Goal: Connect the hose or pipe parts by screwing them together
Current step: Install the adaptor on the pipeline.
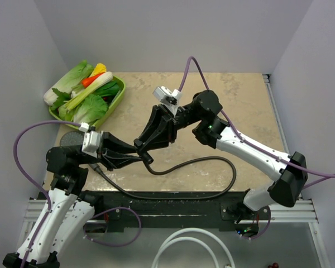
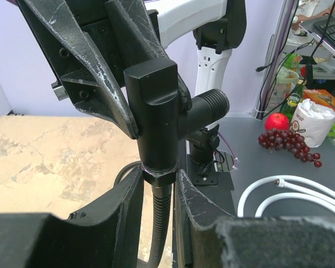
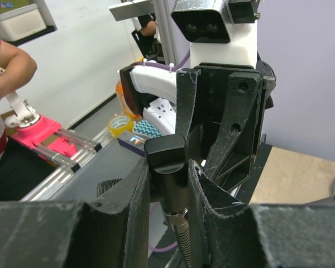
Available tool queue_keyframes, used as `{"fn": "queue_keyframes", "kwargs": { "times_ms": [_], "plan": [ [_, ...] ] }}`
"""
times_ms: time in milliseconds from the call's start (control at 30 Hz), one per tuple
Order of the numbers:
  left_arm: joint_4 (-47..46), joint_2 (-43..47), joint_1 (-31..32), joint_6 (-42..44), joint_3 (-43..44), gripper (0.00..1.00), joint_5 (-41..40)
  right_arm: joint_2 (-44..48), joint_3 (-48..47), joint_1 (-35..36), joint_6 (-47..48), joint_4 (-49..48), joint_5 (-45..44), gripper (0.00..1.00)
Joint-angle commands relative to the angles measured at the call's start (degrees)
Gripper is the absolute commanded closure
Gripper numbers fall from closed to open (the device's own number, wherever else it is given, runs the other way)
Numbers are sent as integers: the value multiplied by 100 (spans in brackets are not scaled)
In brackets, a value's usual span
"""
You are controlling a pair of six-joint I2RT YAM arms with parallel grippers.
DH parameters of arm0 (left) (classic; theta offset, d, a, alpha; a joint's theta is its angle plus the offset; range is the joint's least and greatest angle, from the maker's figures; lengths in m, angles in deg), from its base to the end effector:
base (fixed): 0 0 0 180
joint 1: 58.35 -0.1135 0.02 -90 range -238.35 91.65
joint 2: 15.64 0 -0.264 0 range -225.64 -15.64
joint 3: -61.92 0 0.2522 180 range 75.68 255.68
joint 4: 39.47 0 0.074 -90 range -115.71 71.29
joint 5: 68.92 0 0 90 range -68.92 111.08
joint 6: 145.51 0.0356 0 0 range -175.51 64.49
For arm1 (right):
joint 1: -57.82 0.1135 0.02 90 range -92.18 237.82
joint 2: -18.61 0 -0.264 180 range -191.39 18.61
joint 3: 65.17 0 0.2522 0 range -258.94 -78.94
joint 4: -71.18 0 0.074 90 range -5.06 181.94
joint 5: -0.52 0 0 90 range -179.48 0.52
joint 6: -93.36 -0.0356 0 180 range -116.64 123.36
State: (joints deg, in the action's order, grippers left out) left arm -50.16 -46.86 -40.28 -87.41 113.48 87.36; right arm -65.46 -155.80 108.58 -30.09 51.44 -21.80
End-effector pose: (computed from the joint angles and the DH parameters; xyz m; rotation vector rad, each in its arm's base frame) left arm 0.0910 -0.0640 0.3835 1.0020 1.1054 -1.3077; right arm 0.1780 0.2700 0.4437 -1.3981 0.9488 1.8107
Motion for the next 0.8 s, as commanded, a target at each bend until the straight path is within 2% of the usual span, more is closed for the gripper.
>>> {"fn": "queue_keyframes", "kwargs": {
  "times_ms": [0,200,533,767],
  "plan": [
    [-500,55,13,-62,254,100,-300,-30,110,91,541,529,-114,100],
    [-412,64,13,-18,316,100,-317,-57,171,118,646,660,-229,100],
    [-192,108,13,140,333,100,-362,84,-241,101,1772,2197,-466,100],
    [-148,134,13,149,333,100,-379,137,-198,109,1842,2339,-510,100]
  ]
}}
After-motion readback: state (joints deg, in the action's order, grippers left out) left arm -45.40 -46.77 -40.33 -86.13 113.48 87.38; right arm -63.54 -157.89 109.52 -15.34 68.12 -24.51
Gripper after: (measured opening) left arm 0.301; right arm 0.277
